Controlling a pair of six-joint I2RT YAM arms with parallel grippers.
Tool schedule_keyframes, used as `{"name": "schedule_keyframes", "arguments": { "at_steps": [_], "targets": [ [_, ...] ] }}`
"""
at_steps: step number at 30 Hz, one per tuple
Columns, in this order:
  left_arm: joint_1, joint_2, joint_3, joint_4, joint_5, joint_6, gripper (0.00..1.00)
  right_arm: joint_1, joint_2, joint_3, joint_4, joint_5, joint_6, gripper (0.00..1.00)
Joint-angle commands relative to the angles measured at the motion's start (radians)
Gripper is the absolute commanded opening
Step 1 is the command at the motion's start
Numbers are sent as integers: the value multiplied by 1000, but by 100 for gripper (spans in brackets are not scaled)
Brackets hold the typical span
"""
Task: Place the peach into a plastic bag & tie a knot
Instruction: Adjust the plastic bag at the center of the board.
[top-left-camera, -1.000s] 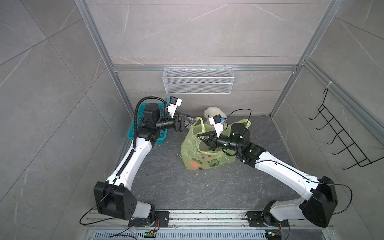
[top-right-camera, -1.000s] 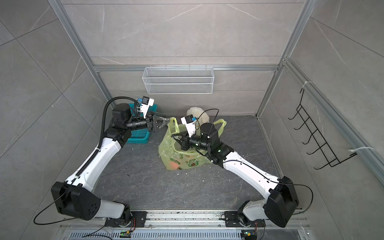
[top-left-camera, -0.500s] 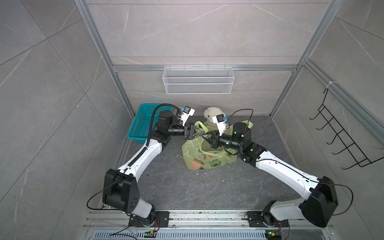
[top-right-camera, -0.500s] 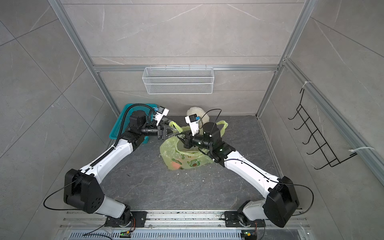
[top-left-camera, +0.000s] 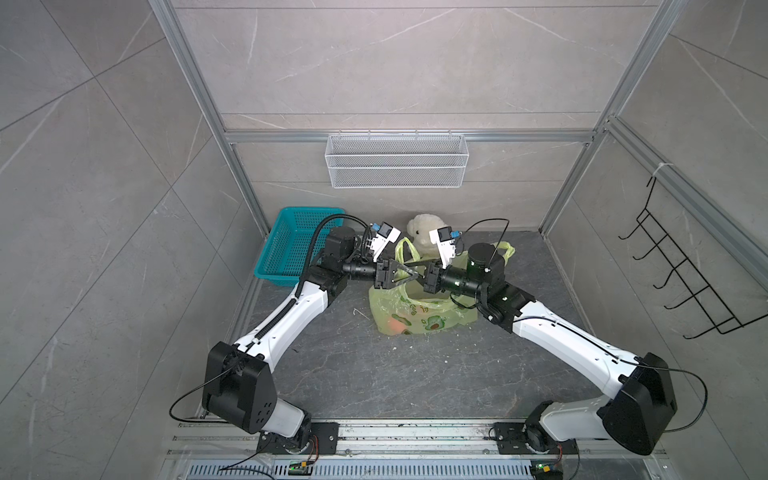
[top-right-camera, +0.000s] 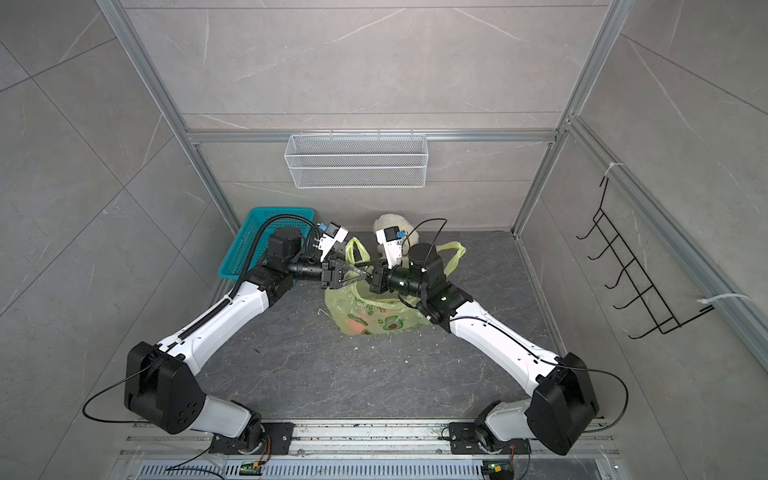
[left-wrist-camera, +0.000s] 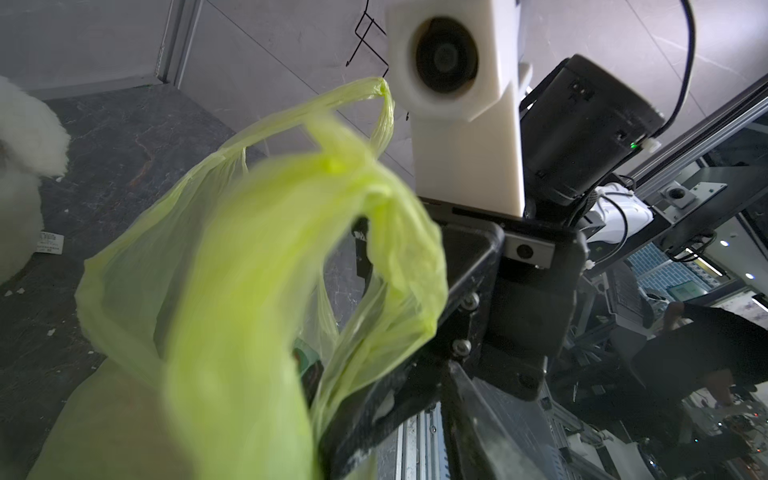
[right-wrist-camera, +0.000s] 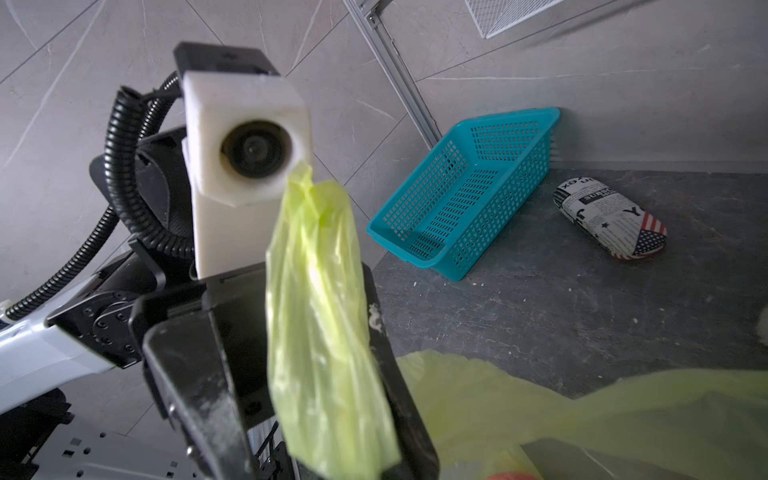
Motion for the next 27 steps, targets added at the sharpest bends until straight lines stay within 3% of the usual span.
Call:
{"name": "schedule_keyframes", "arguments": {
  "at_steps": [1,6,17,20,24,27],
  "targets": [
    [-28,-41,31,-120,-21,126,45,-22,-11,9,27,9,60,0],
    [-63,-41,44,-168,-104,183,35,-32,1,20,13,-4,91,0],
    [-86,-58,-9,-33,-247,101,12,-33,13,3,38,-35,130,0],
    [-83,-70,-13,-35,-319,94,33,-31,0,-3,21,-43,130,0],
    [-68,-92,-25,15,-331,42,52,-32,-28,-29,2,-39,129,0],
    [-60,-81,-19,51,-287,-3,50,-31,-41,-52,10,-38,139,0]
  ]
}}
